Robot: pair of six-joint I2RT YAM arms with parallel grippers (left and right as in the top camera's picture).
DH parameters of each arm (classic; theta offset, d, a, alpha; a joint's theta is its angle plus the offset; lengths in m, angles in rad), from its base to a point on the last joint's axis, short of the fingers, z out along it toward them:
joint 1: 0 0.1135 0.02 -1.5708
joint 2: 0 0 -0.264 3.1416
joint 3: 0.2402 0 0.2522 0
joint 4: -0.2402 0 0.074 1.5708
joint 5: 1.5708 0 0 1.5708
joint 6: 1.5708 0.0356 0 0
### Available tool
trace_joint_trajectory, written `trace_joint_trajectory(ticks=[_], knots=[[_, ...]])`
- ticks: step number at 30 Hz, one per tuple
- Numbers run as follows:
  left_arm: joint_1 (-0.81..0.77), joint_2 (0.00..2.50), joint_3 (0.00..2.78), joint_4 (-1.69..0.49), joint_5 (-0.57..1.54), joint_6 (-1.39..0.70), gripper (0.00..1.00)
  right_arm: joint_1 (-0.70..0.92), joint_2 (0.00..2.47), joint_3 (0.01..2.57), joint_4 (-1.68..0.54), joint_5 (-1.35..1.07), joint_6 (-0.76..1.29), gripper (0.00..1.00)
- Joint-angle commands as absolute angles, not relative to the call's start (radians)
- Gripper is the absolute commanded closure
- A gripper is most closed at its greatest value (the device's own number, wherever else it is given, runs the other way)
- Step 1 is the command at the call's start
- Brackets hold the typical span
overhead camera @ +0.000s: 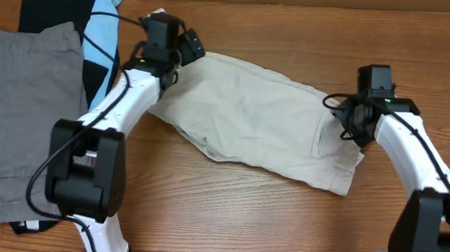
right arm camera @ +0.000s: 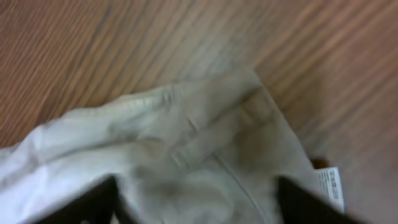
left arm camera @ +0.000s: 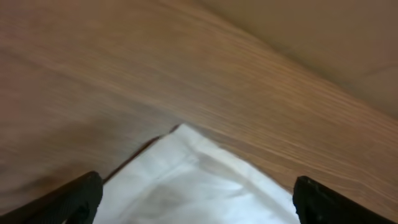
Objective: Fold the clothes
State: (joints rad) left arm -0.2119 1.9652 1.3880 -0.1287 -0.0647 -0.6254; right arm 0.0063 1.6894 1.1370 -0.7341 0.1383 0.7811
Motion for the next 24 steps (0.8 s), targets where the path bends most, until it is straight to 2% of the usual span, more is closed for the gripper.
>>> trace_joint_trajectory(ticks=[1,6,14,17,22,24], knots=[[-0.224,1.969,1.430,-0.112,-0.079,-0.567,0.00,-0.002,1.692,1.150,-0.713,0.148,0.740,0.00],[-0.207,1.967,1.586,-0.330,0.000,-0.459,0.00,-0.035,1.667,1.211,-0.809,0.089,0.661,0.00],[-0.206,1.967,1.826,-0.894,-0.012,-0.197,0.00,-0.134,1.650,1.298,-1.125,-0.113,0.327,0.00],[-0.206,1.970,1.827,-0.987,-0.011,-0.190,0.00,-0.152,1.650,1.271,-1.160,-0.096,0.234,0.00],[-0.195,1.975,1.808,-1.028,-0.011,-0.187,0.00,-0.154,1.650,1.225,-1.108,-0.124,0.215,0.00],[-0.190,1.975,1.808,-1.023,-0.010,-0.187,0.00,-0.154,1.650,1.178,-1.047,-0.184,0.138,0.04]])
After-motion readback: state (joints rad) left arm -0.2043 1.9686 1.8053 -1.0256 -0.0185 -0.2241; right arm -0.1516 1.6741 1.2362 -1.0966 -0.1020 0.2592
